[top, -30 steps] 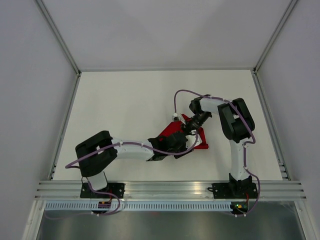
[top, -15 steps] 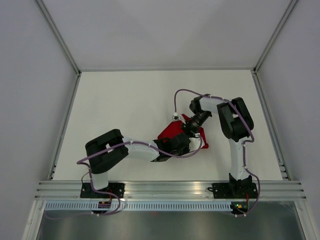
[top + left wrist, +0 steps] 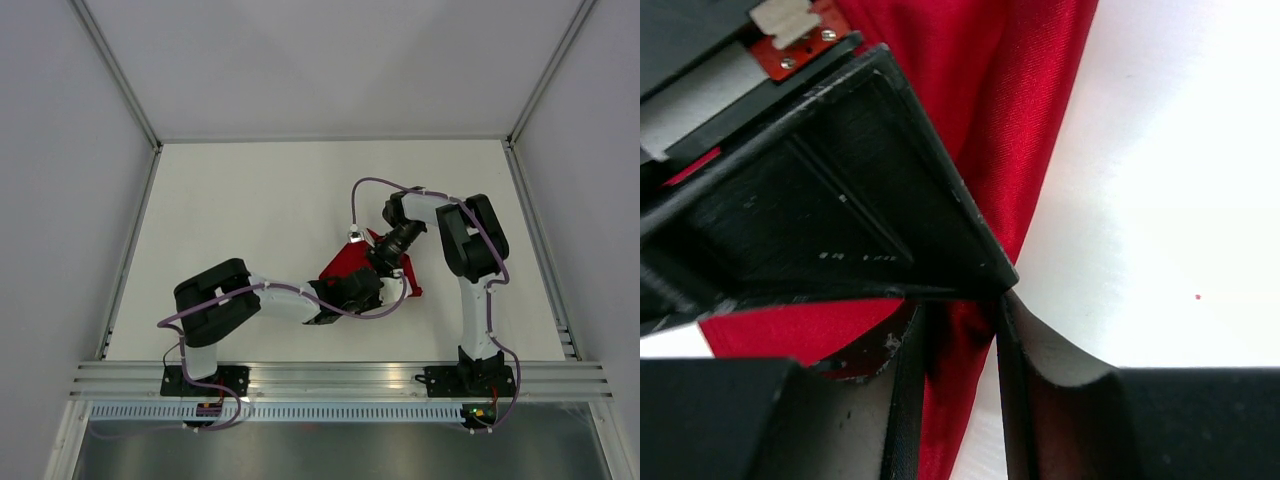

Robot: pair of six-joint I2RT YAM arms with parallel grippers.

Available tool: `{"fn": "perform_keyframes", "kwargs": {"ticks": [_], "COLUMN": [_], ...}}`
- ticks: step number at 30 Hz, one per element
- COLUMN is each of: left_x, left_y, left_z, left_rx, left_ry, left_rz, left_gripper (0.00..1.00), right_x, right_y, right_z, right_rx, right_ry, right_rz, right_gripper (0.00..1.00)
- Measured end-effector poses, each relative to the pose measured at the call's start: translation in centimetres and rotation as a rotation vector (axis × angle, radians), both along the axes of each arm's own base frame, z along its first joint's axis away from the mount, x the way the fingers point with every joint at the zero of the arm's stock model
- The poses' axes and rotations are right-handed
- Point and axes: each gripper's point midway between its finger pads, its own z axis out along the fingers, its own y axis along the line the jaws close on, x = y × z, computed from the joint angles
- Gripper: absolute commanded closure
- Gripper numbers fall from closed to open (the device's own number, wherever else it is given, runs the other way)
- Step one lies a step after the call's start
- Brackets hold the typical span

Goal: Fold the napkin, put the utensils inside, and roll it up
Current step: Roll the napkin with the utensil

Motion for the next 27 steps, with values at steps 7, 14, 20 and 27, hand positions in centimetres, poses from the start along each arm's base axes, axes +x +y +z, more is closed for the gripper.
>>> {"fn": "perform_keyframes", "kwargs": {"ticks": [7,14,20,27], "left_x": [0.1,0.7,1.1,2.1], "left_y": [-0.9,-1.4,-1.3,-0.9], "left_z": [0.0,-0.1,-0.3,-0.1], "left_rx": [-0.042,-0.094,-0.136,-0.233], "left_ry": [0.056,0.142,0.255,0.455], "left_rz": [-0.05,-0.091,-0.116,-0.134], "left_gripper": [0.98,0.98,0.98,0.98], "right_x": [0.7,2.8,6.0,6.8], "right_y": [-0.7,-1.9,-4.1,-7.1], "right_z": [1.0,1.6,4.8,8.9], "right_rx": [-0.015,0.004,0.067,0.122], "right_ry": [-0.072,-0.141,-0.264,-0.548], "right_rz": [0.003,-0.06,-0.187,-0.309], "right_gripper": [0.44,0.42,0.43,0.36]}}
